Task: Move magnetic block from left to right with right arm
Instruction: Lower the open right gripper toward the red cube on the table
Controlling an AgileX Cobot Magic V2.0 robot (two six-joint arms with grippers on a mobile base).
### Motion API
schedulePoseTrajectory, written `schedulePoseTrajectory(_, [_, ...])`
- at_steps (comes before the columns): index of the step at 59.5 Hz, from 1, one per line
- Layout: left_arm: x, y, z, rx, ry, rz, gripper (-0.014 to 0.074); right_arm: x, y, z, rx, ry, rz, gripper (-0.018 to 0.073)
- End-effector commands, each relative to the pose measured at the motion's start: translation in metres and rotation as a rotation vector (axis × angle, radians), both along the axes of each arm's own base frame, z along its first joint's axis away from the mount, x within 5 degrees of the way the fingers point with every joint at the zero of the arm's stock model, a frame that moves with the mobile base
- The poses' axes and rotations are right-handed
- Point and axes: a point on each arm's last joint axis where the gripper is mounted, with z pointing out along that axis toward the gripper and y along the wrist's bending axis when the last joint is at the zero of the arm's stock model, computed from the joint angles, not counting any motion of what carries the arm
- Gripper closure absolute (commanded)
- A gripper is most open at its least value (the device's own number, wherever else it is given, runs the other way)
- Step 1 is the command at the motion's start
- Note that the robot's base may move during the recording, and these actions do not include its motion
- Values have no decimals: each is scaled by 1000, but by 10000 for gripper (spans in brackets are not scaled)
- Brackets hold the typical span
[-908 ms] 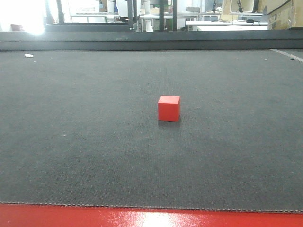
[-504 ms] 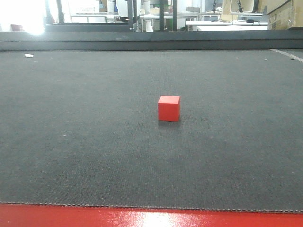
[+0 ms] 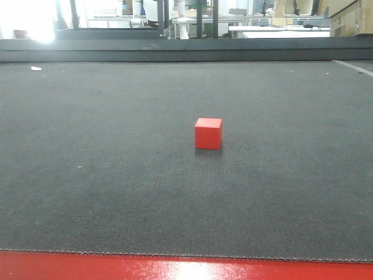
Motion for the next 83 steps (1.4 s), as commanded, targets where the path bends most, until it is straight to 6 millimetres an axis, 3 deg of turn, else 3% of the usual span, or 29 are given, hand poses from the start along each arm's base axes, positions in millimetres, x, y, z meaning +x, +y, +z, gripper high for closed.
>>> schedulePoseTrajectory(1, [-2, 0, 6, -7, -94, -1, 713, -3, -1, 14, -16, -152, -13, 491])
schedulePoseTrajectory(10, [-2, 0, 6, -7, -94, -1, 713, -5, -1, 29, -23, -257, -15, 491])
schedulePoseTrajectory(21, [-2, 0, 6, -7, -94, -1, 712, -11, 0, 75, -19, -299, -4, 491])
schedulePoseTrajectory(31, [-2, 0, 6, -7, -94, -1, 713, 3, 2, 116, -12, -223, 32, 468])
schedulePoseTrajectory(37, [-2, 0, 6, -7, -94, -1, 713, 21, 4, 134, -8, -167, 66, 344])
schedulePoseTrajectory(47, [-2, 0, 6, -7, -94, -1, 713, 66, 19, 156, 8, -12, 170, 1])
schedulePoseTrajectory(52, [-2, 0, 6, -7, -94, -1, 713, 88, 32, 162, 8, 96, 238, -90])
schedulePoseTrajectory(69, [-2, 0, 6, -7, -94, -1, 713, 154, 114, 182, 17, 413, 498, -73])
schedulePoseTrajectory(83, [-2, 0, 6, -7, -94, -1, 713, 195, 175, 176, 67, 668, 491, -73])
